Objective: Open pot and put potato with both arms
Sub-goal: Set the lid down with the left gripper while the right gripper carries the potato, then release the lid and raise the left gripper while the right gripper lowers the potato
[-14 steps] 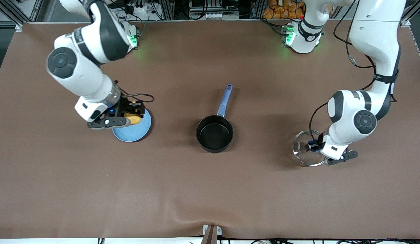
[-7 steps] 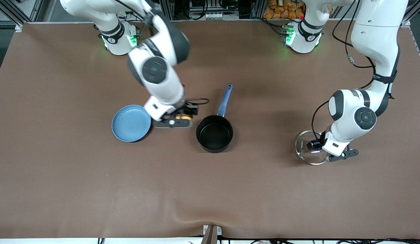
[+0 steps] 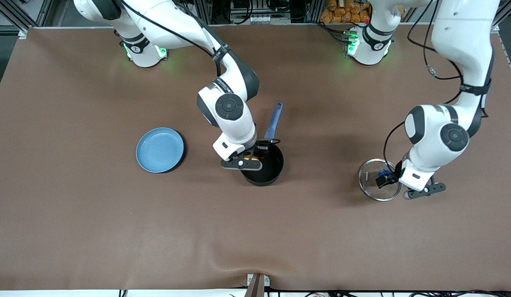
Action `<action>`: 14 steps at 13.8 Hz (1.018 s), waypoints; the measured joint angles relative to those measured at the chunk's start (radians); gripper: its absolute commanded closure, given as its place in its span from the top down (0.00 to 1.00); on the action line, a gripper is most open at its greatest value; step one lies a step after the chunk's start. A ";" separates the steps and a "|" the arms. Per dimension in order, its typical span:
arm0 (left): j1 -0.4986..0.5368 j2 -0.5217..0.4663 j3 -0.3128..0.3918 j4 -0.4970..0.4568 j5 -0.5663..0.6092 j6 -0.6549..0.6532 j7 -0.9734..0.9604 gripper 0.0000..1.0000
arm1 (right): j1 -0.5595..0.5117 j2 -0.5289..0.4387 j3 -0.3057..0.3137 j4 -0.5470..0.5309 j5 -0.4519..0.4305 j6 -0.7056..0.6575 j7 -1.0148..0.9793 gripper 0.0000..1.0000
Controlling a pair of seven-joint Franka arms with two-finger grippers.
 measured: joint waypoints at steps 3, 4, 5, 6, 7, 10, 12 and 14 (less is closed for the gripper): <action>-0.004 -0.113 -0.012 0.050 0.000 -0.121 0.000 1.00 | 0.013 0.036 -0.001 0.001 0.000 0.038 0.011 0.00; -0.005 -0.142 -0.015 0.089 0.000 -0.196 0.000 1.00 | 0.015 0.046 -0.002 0.001 0.000 0.051 0.013 0.00; -0.005 -0.166 -0.016 0.134 0.000 -0.273 0.000 1.00 | 0.016 0.056 -0.002 0.001 0.000 0.062 0.013 0.00; -0.005 -0.183 -0.017 0.183 0.000 -0.347 0.000 1.00 | 0.017 0.065 -0.002 0.001 0.000 0.074 0.013 0.00; -0.006 -0.197 -0.020 0.235 0.000 -0.421 0.000 1.00 | 0.018 0.073 -0.002 0.001 0.000 0.091 0.015 0.09; -0.006 -0.216 -0.029 0.398 0.000 -0.639 0.000 1.00 | 0.027 0.103 -0.002 0.001 0.000 0.153 0.049 0.14; -0.006 -0.220 -0.032 0.474 0.000 -0.759 0.000 1.00 | 0.035 0.117 -0.002 0.002 0.000 0.170 0.064 0.37; -0.006 -0.233 -0.033 0.507 0.000 -0.812 0.000 1.00 | 0.040 0.119 -0.002 0.002 0.000 0.171 0.068 0.50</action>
